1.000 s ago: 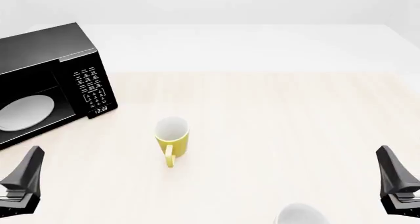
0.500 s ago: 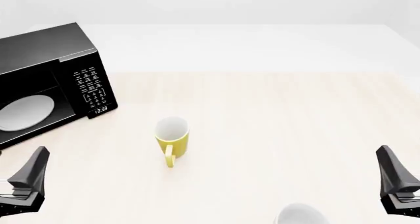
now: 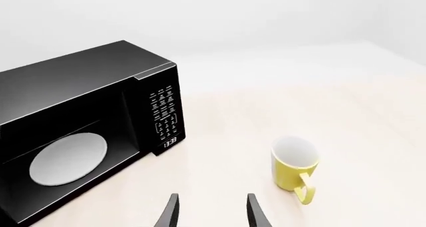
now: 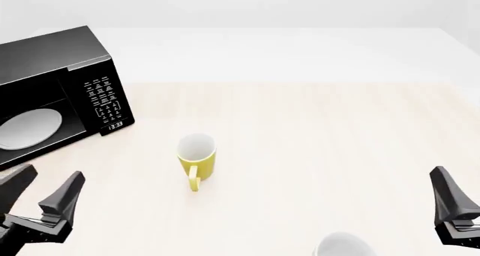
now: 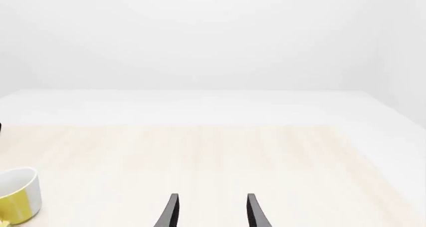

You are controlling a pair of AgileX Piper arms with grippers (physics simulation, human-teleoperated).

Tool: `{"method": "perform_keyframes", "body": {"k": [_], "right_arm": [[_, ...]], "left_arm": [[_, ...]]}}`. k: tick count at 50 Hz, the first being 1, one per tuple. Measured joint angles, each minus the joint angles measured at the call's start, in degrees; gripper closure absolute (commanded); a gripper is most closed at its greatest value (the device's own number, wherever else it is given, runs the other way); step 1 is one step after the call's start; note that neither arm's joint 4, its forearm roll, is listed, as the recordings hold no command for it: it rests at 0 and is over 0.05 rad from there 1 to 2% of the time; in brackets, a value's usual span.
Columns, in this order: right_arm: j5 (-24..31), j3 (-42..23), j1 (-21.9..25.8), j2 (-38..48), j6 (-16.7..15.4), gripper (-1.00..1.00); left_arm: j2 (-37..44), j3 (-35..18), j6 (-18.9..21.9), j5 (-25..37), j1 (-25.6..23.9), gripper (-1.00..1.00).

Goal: Put the yellow and white mug in the microwave and close it.

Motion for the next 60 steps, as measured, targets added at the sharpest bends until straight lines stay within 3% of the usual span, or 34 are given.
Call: {"method": "perform_keyframes", "body": {"k": [17,40,60], "right_arm": [[0.00,0.00,0.00,0.00,0.00,-1.00],[0.00,0.00,0.00,0.00,0.00,-1.00],[0.00,0.00,0.00,0.00,0.00,-1.00]], "left_arm": [[9.26,-0.52,-0.83,-5.41,-6.86,-1.00],[19.76,-5.43,-2.23,-8.64,-16.10,-1.00],[32.04,-9.34,-6.59,-13.00,-19.54,-1.00]]}}
